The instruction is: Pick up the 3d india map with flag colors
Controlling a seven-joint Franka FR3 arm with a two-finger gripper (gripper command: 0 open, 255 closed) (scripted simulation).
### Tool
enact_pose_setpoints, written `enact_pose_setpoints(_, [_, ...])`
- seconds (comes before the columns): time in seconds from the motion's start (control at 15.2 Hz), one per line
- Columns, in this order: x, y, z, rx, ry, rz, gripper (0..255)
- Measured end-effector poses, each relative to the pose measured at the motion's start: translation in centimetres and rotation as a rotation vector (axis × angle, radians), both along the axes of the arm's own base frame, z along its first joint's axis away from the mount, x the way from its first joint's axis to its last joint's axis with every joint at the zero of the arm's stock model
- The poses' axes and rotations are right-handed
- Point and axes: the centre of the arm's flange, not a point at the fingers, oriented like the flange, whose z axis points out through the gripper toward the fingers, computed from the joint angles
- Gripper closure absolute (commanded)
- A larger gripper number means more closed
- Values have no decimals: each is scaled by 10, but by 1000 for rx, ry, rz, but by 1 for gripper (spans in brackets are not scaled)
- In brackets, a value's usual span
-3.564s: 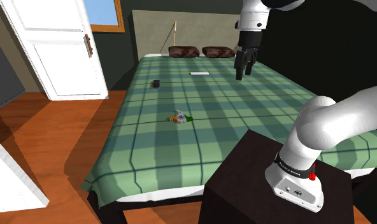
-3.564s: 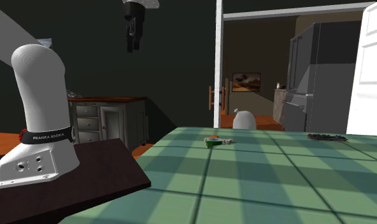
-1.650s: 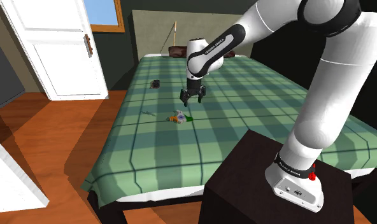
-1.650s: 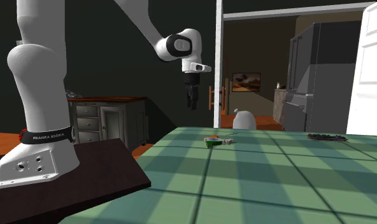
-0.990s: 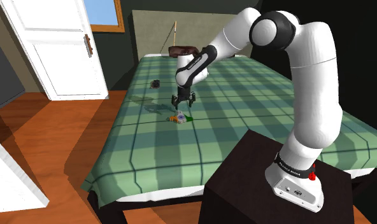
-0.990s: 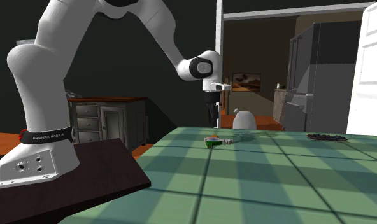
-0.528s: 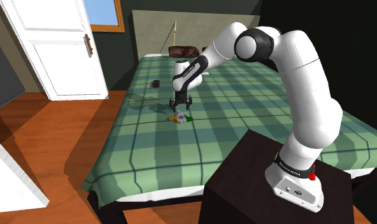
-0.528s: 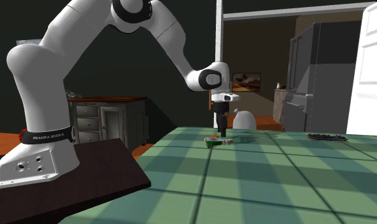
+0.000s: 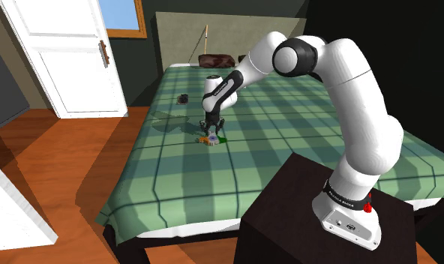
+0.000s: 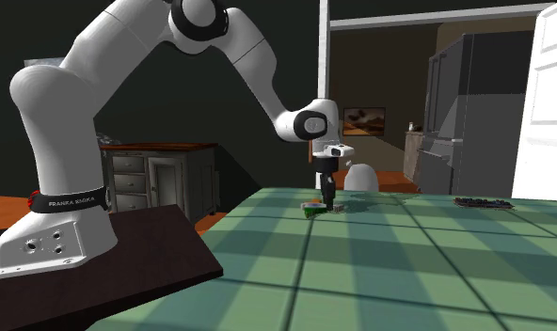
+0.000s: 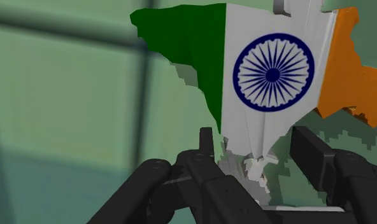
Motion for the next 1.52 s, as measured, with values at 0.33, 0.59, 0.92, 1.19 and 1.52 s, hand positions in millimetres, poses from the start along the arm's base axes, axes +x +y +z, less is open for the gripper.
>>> enact_pose_setpoints(0.33, [-1, -2, -3, 0, 6, -2, 255])
enact_pose_setpoints(0.59, [-1, -3, -2, -1, 8, -3, 255])
enact_pose_setpoints(0.92, [-3, -3, 20, -1, 13, -4, 255])
enact_pose_setpoints(1.19, [-3, -3, 39, -2, 13, -4, 255])
enact_pose_setpoints(1.52, [-2, -4, 66, -1, 13, -4, 255])
